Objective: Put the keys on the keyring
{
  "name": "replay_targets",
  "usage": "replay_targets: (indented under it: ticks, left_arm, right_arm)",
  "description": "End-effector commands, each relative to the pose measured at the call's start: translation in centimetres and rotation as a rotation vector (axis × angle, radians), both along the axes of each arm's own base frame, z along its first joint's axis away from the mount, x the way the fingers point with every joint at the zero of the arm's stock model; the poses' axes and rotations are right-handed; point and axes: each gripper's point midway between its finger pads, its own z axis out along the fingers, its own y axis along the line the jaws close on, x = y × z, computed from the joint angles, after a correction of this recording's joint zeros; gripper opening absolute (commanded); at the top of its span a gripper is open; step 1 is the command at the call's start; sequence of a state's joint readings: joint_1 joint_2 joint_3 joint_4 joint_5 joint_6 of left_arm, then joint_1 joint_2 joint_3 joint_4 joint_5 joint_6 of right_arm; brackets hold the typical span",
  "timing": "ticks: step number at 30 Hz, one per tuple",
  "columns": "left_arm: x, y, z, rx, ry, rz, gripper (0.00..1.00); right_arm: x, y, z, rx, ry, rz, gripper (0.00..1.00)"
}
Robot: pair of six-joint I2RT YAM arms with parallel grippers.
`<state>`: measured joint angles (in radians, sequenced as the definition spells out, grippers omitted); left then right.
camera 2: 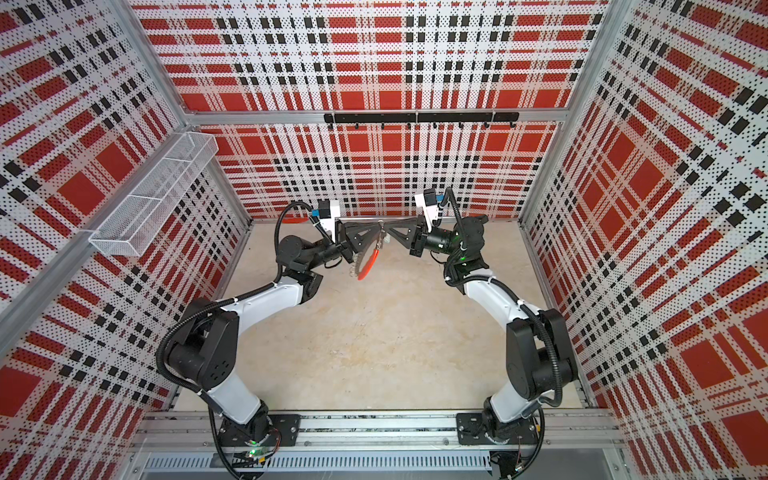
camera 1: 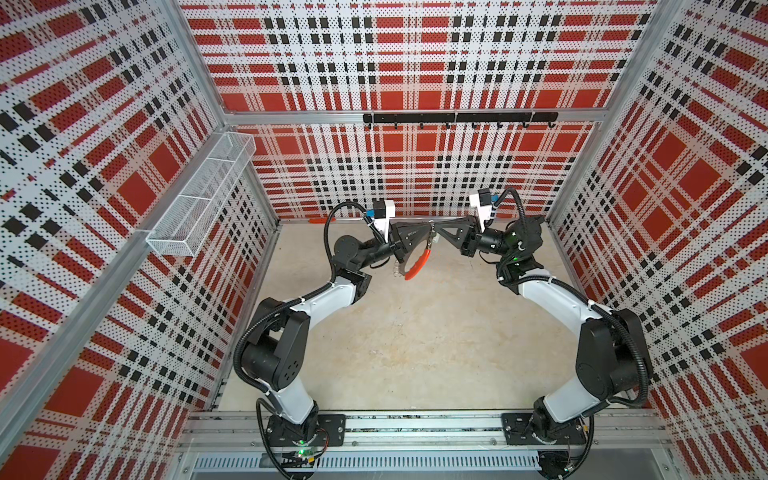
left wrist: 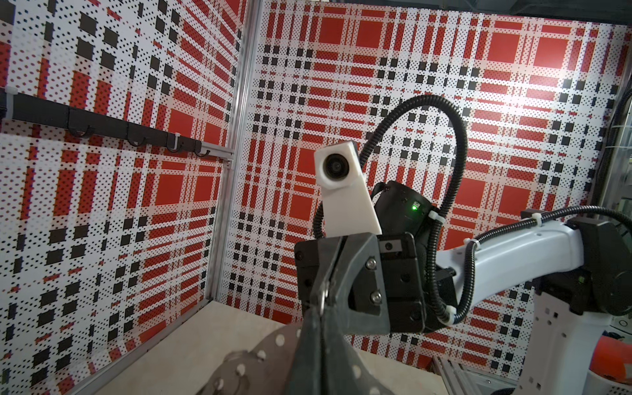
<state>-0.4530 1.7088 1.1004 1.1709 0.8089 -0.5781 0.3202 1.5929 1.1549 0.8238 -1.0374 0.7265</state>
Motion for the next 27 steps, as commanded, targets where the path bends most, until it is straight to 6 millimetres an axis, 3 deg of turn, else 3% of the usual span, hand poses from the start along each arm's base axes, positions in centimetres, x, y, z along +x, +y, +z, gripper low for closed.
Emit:
replay_targets:
  ticks: [1,7,9,14,19,27]
  left_arm:
    - [-0.6,-0.6,0.3,0.011,-0.052,-0.035,0.00]
    - [0.2,-0.5,-1.1,0.077,-0.089,0.022,0.01]
    - [0.5,-0.5,-1.7,0.113,-0.118,0.064,0.15]
    - [0.3,0.1,-3.1,0.198,-0.220,0.143,0.29]
    - [-0.8,1.0,-3.8,0.298,-0.383,0.185,0.34]
    - [1.5,-0.2,-8.5,0.764,-0.446,0.102,0.42]
  right_arm:
    - [-0.3,0.2,0.5,-0.035,-0.040,-0.027,0.00]
    - [1.5,-0.5,-2.0,-0.216,-0.094,-0.205,0.00]
    - [2.1,-0.8,-2.9,-0.292,-0.131,-0.274,0.00]
    - [2.7,-1.5,-4.0,-0.387,-0.202,-0.367,0.00]
    - [2.6,-2.0,-4.4,-0.441,-0.273,-0.409,0.00]
    - [1.8,-1.6,-5.5,-0.489,-0.336,-0.375,0.00]
